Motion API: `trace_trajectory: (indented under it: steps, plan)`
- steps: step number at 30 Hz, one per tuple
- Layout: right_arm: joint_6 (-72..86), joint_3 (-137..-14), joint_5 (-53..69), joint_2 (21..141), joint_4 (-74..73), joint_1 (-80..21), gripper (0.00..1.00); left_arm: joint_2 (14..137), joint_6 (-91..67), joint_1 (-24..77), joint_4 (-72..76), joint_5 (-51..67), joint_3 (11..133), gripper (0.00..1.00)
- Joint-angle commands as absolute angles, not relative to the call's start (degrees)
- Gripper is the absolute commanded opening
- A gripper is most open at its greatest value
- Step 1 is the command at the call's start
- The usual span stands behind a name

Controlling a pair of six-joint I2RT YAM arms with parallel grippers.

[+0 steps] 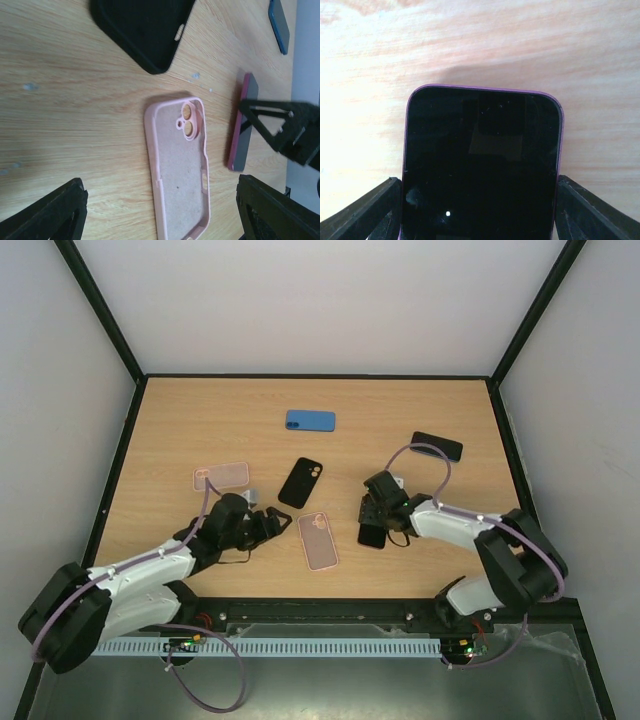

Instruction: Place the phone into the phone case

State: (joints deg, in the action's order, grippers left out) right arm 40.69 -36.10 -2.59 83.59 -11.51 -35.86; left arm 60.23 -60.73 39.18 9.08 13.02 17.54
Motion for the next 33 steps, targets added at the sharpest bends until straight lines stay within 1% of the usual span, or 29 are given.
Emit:
trace_trajectory:
  steps: [1, 6, 10, 13, 17, 21, 25, 33]
  plan:
    - [38.8, -33.2, 6.2, 77.2, -13.5, -36.0, 0.66, 59.2, -59.0, 35.7, 9.0, 17.3, 16.0, 0.81]
    - [39.3, -32.6, 14.1, 69.6, -11.2, -36.1, 0.64, 58.9, -59.4, 34.0, 10.5, 19.3, 14.8, 0.79]
    - [41.2, -30.6, 23.0, 64.8, -5.2, -36.3, 0.64, 58.9, -60.0, 33.8, 11.8, 21.1, 14.2, 0.77]
    - [43.7, -29.8, 27.2, 63.4, -1.0, -36.8, 0.63, 58.9, -60.4, 33.8, 13.0, 22.7, 14.2, 0.74]
    - [44.7, -30.3, 29.4, 65.0, 2.1, -38.3, 0.62, 58.8, -61.7, 33.9, 16.9, 26.0, 13.5, 0.68]
    - [46.2, -31.1, 32.3, 69.4, 6.2, -40.8, 0.62, 59.0, -63.7, 34.4, 21.9, 29.5, 12.3, 0.62]
    - [47.7, -32.1, 32.5, 73.7, 9.0, -43.5, 0.61, 58.5, -64.4, 38.4, 25.2, 30.1, 11.8, 0.57]
    - [49.3, -34.1, 30.9, 77.5, 10.3, -47.9, 0.61, 59.4, -67.3, 43.9, 32.6, 28.8, 11.3, 0.57]
